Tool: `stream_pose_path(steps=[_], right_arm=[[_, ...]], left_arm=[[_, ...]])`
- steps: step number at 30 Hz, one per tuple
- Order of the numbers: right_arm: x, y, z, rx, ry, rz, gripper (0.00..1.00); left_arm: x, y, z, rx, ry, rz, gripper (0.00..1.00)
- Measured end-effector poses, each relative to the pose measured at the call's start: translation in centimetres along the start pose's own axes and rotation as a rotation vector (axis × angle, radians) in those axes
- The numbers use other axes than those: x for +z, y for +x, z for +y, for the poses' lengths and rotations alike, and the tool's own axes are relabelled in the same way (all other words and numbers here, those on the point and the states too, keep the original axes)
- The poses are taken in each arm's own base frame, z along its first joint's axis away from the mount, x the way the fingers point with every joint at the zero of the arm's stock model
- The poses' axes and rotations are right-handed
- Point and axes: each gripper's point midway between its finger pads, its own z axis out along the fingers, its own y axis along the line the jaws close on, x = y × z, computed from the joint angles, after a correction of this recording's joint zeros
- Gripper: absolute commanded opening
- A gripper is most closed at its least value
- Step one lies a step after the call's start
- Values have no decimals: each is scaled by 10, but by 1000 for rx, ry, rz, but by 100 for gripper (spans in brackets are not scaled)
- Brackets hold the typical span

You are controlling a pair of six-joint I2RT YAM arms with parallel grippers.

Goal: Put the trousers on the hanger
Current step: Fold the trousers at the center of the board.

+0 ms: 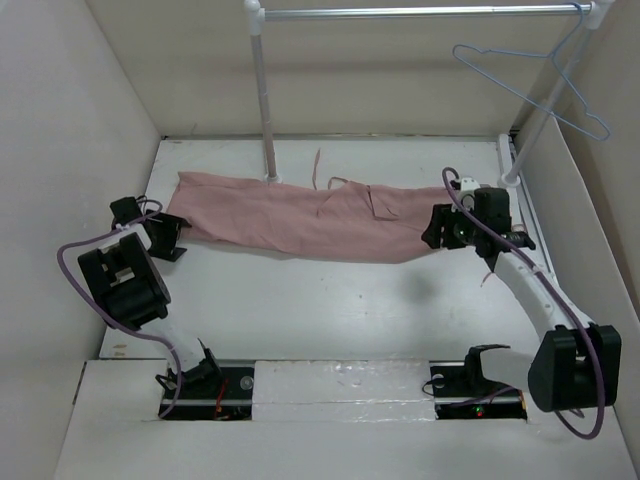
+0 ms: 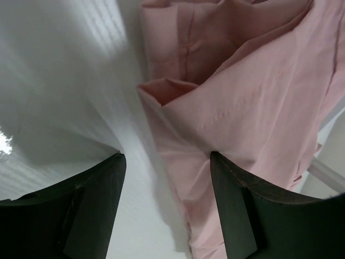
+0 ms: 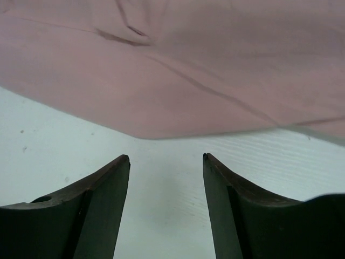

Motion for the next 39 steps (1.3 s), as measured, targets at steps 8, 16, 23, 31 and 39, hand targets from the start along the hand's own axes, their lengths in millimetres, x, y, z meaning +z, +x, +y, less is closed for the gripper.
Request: stream_pose_path(steps=[8, 16, 23, 31, 39], right_arm=[[3, 47, -107, 403, 157, 17, 87], [27, 57, -170, 653, 227, -46, 89], [46, 45, -198, 743, 256, -134, 25], [38, 49, -208, 769, 315, -88, 0], [-25, 41, -201, 688, 411, -105, 0]], left_arm=[[16, -10, -10, -18, 30, -18, 18], [25, -19, -11, 17, -5, -26, 0], [28, -28, -14, 48, -30, -38, 0], [20, -46, -20, 111, -84, -80, 0], [-6, -46, -17, 152, -147, -104, 0]])
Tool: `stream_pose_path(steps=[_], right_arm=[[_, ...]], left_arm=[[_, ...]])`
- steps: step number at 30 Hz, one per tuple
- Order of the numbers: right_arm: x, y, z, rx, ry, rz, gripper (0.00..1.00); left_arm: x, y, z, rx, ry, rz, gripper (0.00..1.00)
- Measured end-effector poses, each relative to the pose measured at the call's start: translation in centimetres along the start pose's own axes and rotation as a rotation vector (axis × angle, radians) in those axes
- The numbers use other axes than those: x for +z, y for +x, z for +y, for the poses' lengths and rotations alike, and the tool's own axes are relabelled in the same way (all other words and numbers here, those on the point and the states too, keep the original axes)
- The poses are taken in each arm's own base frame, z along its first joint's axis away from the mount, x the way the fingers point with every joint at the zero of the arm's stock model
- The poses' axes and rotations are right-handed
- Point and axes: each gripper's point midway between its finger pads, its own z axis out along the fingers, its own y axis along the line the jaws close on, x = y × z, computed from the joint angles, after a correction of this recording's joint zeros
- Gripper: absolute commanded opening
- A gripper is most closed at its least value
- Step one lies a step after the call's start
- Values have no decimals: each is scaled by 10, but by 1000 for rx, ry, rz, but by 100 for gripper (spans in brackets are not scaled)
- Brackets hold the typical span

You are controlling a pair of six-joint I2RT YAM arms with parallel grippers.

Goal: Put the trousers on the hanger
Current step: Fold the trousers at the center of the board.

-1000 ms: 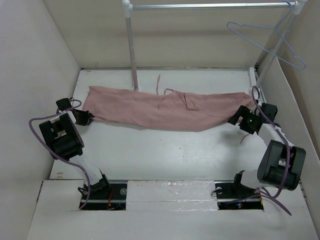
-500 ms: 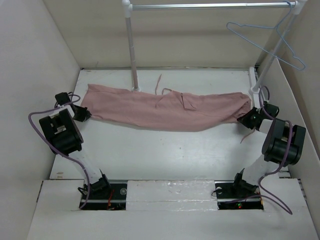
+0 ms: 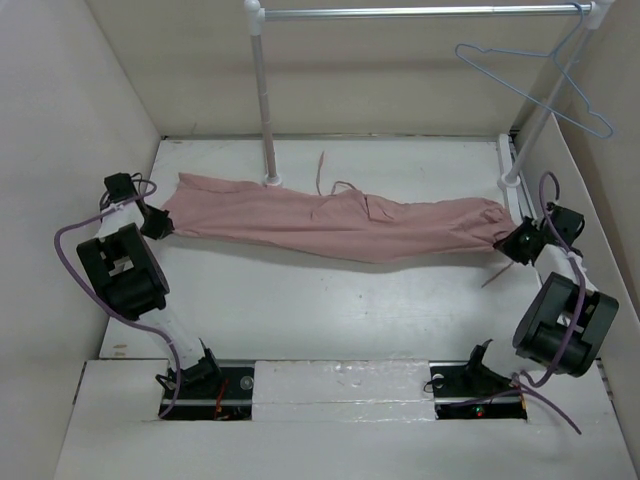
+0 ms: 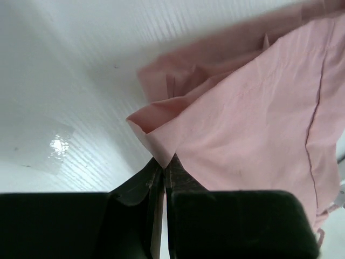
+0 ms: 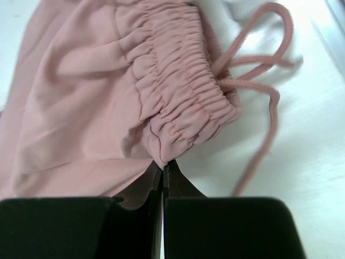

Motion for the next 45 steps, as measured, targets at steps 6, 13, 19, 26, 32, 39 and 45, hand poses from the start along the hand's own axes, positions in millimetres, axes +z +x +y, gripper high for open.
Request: stream_pose_path(steps=[6, 13, 19, 26, 32, 39, 45], right_arm=[[-17, 48, -63, 128, 116, 125, 0], [-43, 69, -85, 139, 199, 146, 64], [-60, 42, -79, 60, 210, 47, 89], [-65, 47, -55, -27, 167, 57, 100], [-35, 53, -63, 2, 143, 117, 100], [3, 27, -56, 47, 54, 62, 78], [16, 31, -52, 67, 48, 80, 0]], left_arm=[[-3, 6, 19, 22, -84, 17, 0], [-16, 12, 54, -4, -154, 2, 0], [-38, 11, 76, -25, -173, -84, 0], [-56, 21, 88, -31, -195, -146, 2], [-62, 20, 91, -49, -212, -166, 43], [-89, 6, 51, -32, -109, -220, 56], [-117, 31, -38, 165, 122, -261, 56]])
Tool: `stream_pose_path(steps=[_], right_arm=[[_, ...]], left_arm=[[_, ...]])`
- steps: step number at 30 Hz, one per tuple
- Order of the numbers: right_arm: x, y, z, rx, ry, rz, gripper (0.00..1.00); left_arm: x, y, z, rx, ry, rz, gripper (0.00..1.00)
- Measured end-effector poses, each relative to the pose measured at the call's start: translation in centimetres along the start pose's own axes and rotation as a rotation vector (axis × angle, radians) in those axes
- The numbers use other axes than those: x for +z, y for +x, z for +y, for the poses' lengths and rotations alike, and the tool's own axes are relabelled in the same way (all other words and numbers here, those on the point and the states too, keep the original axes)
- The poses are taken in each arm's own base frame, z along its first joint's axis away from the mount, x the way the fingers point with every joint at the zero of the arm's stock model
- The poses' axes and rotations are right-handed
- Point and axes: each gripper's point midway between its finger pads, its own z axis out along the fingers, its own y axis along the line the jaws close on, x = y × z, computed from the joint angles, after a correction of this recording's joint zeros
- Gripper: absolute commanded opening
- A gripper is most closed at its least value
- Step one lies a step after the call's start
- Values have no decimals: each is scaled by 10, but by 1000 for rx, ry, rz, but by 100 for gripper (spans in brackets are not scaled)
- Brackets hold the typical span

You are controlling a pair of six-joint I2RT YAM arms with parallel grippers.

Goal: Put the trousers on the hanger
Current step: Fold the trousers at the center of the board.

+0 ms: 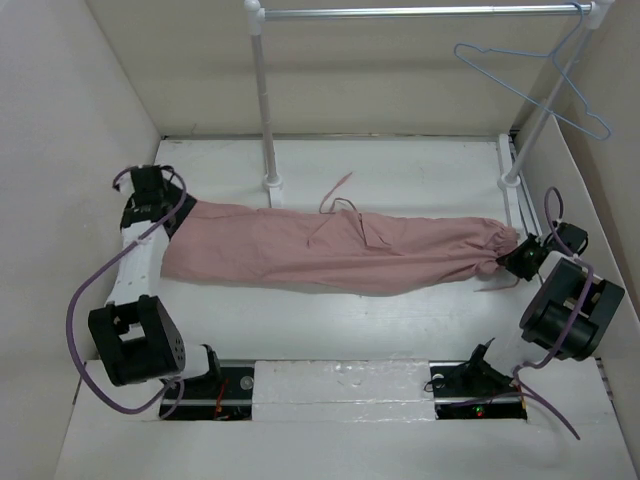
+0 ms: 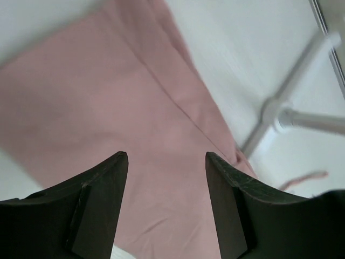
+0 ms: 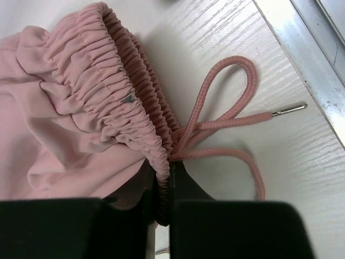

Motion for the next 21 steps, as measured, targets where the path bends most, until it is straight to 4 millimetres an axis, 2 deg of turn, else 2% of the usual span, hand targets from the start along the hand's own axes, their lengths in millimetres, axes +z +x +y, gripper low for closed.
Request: stream_pose_path(steps=[3, 4, 6, 8, 10, 12, 13, 14, 16, 17, 18, 20, 21], right_arm=[[-5, -1, -3, -10, 23, -11, 0], [-9, -1, -5, -14, 34, -17, 0], [-19, 0, -13, -7, 62, -32, 0], [-32, 2, -26, 17, 100, -48, 0], [-47, 2, -39, 43, 141, -67, 0], [-61, 0, -50, 53, 187, -89, 0], [-67, -1, -53, 52, 208, -99, 0], [-73, 0, -54, 47, 222, -102, 11], [-82, 3, -54, 34, 243, -107, 44], [-85, 3, -54, 29, 247, -109, 74], [-87, 4, -53, 25, 248, -109, 85], [-89, 6, -53, 9, 249, -91, 99], [-90, 6, -53, 4, 249, -82, 100]], left_arm=[[9, 34, -41, 88, 85, 79, 55], [18, 44, -50, 106, 96, 109, 55], [43, 64, -55, 120, 83, 177, 55], [69, 83, -45, 123, 32, 237, 54], [90, 101, -26, 131, -44, 290, 54], [100, 110, -3, 140, -126, 318, 53], [102, 109, 1, 132, -138, 319, 53], [101, 102, 6, 134, -155, 295, 53], [99, 90, 24, 121, -203, 264, 52], [97, 84, 37, 112, -236, 251, 52], [94, 79, 52, 101, -273, 241, 52], [83, 72, 80, 78, -335, 225, 52], [76, 69, 92, 67, -361, 215, 52]])
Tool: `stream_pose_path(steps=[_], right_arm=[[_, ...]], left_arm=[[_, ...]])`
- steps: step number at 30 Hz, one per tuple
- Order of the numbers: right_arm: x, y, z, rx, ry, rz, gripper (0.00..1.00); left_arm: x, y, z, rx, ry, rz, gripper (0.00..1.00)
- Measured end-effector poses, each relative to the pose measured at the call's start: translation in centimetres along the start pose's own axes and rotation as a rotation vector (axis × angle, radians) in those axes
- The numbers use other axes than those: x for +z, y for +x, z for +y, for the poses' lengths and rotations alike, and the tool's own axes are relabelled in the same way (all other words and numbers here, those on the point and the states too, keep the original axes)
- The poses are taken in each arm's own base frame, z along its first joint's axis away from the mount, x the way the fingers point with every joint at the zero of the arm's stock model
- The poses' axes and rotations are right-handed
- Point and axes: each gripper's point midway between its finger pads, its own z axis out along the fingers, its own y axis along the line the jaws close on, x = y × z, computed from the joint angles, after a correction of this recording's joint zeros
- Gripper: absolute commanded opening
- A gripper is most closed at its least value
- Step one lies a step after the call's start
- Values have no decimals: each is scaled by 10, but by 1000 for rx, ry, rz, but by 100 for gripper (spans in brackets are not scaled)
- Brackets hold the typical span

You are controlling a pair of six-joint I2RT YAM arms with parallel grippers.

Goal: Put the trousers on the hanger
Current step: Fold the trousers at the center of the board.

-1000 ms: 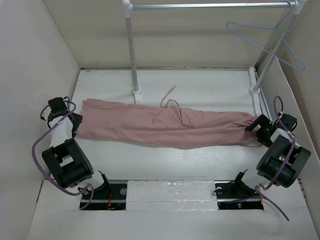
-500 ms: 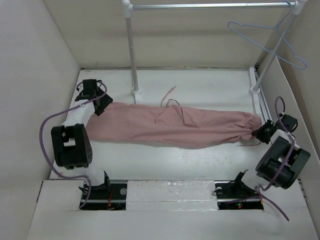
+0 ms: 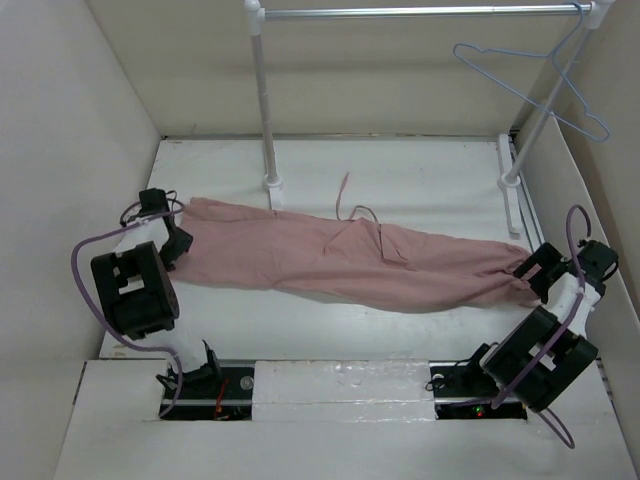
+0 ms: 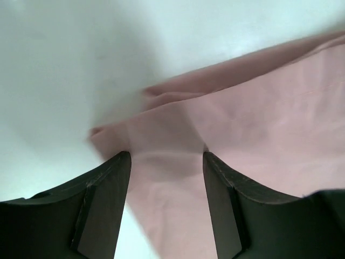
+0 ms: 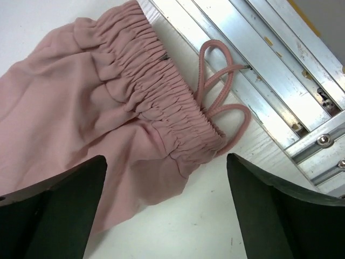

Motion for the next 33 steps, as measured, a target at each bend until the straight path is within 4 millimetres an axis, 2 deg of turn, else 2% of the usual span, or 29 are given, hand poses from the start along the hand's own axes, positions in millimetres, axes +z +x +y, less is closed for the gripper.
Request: stream_pose_path(steps=[1, 3, 6, 9, 12, 15, 16, 17, 18, 19, 21, 22, 23, 25, 27, 30, 33], right_arm=[[-1, -1, 0, -6, -2, 5, 100], [-3, -4, 2, -17, -7, 3, 100], [-4, -4, 3, -22, -12, 4, 100], [-1, 5, 1, -19, -9, 13, 100], [5, 23, -3, -4, -4, 49, 100], [18, 39, -5, 30, -14, 100, 100], [23, 40, -5, 37, -20, 102, 100], [26, 33, -2, 43, -37, 79, 99], [30, 27, 0, 44, -53, 57, 95], [33, 22, 2, 43, -71, 40, 69], [40, 15, 6, 47, -100, 16, 44], [43, 15, 7, 48, -109, 13, 19], [45, 15, 9, 48, -121, 14, 13], [44, 13, 12, 45, -139, 11, 8], [30, 6, 17, 26, -151, -21, 3], [-6, -24, 40, -49, -181, -125, 1], [-42, -56, 74, -153, -256, -232, 0]], left_arm=[[-4, -1, 12, -15, -20, -9, 52], [-16, -2, 21, -29, -17, -25, 52], [-36, -7, 15, -36, 33, -55, 52], [-50, -9, 3, -26, 78, -59, 51], [-67, -9, -25, 10, 160, -70, 51], [-93, 9, -68, 87, 318, -72, 52], [-105, 20, -83, 122, 377, -67, 52], [-109, 21, -91, 124, 416, -65, 52], [-124, 39, -107, 180, 474, -57, 52], [-132, 50, -117, 216, 506, -50, 52], [-138, 67, -133, 268, 547, -37, 52], [-138, 77, -140, 296, 560, -24, 52], [-136, 86, -144, 320, 564, -10, 52], [-128, 103, -147, 357, 557, 21, 51], [-117, 119, -142, 382, 544, 53, 51], [-111, 145, -131, 430, 523, 97, 51], [-125, 178, -135, 519, 556, 117, 51]])
